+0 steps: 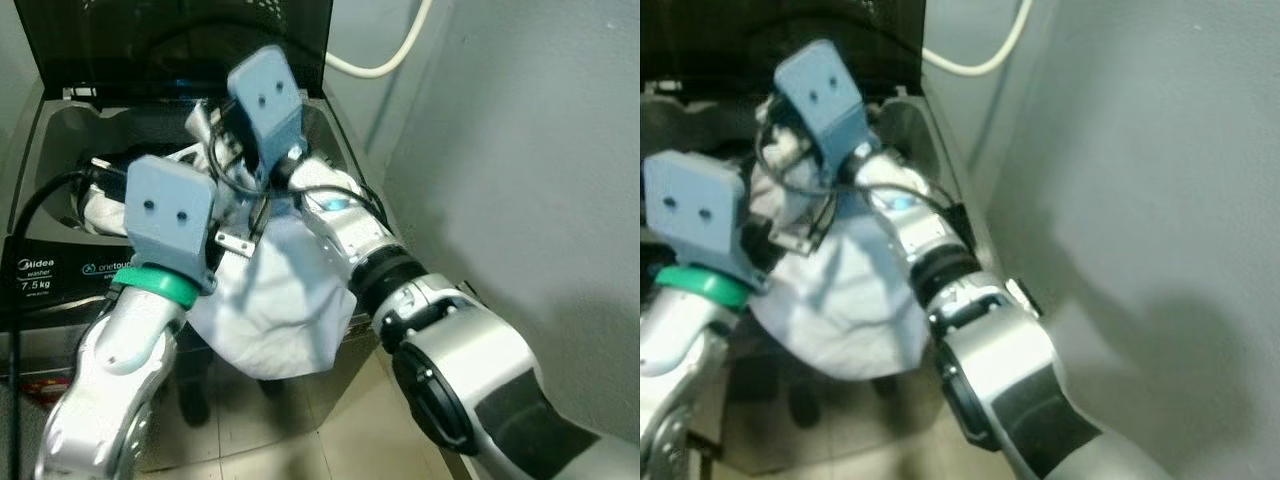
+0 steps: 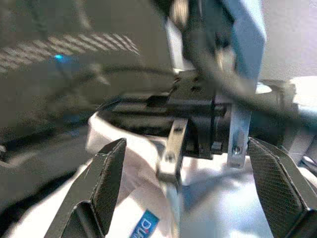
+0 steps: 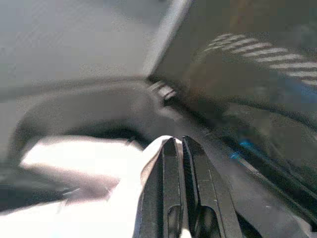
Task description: Clothes washing
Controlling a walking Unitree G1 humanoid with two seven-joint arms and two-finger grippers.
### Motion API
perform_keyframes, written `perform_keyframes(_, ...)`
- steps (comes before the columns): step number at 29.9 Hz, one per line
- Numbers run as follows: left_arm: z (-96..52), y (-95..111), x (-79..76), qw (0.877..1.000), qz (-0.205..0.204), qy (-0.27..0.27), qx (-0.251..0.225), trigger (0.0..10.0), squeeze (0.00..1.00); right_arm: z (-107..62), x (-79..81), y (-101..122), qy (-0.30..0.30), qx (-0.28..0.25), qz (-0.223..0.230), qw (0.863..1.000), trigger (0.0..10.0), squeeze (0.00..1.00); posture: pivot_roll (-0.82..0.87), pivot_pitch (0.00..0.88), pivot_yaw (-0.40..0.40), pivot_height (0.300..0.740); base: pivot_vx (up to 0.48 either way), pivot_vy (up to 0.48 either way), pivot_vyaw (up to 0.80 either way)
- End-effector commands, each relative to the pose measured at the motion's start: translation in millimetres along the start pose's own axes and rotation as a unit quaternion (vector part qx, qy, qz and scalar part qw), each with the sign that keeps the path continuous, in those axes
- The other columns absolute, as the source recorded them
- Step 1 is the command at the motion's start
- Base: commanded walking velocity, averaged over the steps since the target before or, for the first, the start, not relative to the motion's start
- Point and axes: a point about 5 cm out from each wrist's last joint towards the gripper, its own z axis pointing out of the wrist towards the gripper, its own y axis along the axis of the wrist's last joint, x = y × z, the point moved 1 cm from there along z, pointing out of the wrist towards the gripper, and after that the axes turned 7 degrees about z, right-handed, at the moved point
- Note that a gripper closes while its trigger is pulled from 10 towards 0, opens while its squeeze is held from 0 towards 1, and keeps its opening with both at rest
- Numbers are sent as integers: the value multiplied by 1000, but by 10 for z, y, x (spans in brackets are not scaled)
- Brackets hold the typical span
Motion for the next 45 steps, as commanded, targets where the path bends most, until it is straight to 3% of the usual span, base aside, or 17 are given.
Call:
perform_keyframes(1,-38,124,-18,999,-28,-33,-24,10000,0,5,132,-58,50,18,-41,998,10000,0,198,138,-91,724,0,0,0)
perform_keyframes(3,-63,146,-5,998,-41,-49,-26,10000,0,-24,103,-85,52,30,-61,996,10000,0,198,138,-89,724,0,0,0)
perform_keyframes(6,-187,214,110,995,-58,-71,-31,10000,0,-161,-133,-158,3,64,-111,992,10000,0,199,141,-88,724,0,0,0)
perform_keyframes(12,-218,228,141,995,-59,-72,-31,10000,0,-199,-246,-157,-39,66,-96,992,10000,0,198,145,-91,724,0,0,0)
perform_keyframes(13,-245,245,181,995,-60,-70,-33,10000,0,-265,-413,-152,-106,61,-53,991,10000,0,203,147,-94,724,0,0,0)
perform_keyframes(19,-423,224,264,991,-20,-132,-6,10000,0,-503,-380,-355,-15,82,-13,996,10000,0,210,150,-97,724,0,0,0)
perform_keyframes(20,-442,221,274,990,-17,-140,-2,10000,0,-508,-422,-302,-27,55,21,998,10000,1000,207,147,-96,724,0,0,0)
perform_keyframes(25,-456,242,283,987,-17,-159,1,10000,0,-503,-539,-89,-51,-38,105,992,10000,1000,210,147,-95,724,0,0,0)
perform_keyframes(26,-466,260,288,986,-18,-167,2,10000,0,-521,-611,-4,-62,-72,138,986,10000,125,211,144,-94,724,0,0,0)
perform_keyframes(27,-466,260,288,986,-18,-167,2,10000,0,-521,-611,-4,-62,-72,138,986,10000,125,211,144,-94,724,0,0,0)
perform_keyframes(28,-476,275,292,984,-18,-175,3,10000,0,-552,-669,52,-68,-94,155,981,10000,0,216,144,-95,724,0,0,0)
perform_keyframes(33,-507,299,322,983,-17,-182,6,10000,0,-640,-755,92,-61,-114,183,975,10000,0,217,143,-95,724,0,0,0)
perform_keyframes(35,-516,323,362,984,-11,-180,3,10000,0,-787,-712,52,23,-100,180,978,10000,0,229,142,-99,724,0,0,0)
perform_keyframes(39,-492,339,391,985,-8,-170,-3,10000,0,-893,-671,-28,60,-71,157,983,10000,0,234,142,-103,724,0,0,0)
perform_keyframes(41,-360,349,470,993,-6,-113,-19,10000,0,-1163,-557,-210,117,-3,104,988,10000,0,242,138,-104,724,0,0,0)
perform_keyframes(42,-360,349,470,993,-6,-113,-19,10000,0,-1163,-557,-210,117,-3,104,988,10000,0,242,138,-104,724,0,0,0)
perform_keyframes(45,-80,422,703,997,-26,33,-60,10000,0,-1419,-268,-225,154,20,75,985,10000,0,235,127,-83,724,0,0,0)
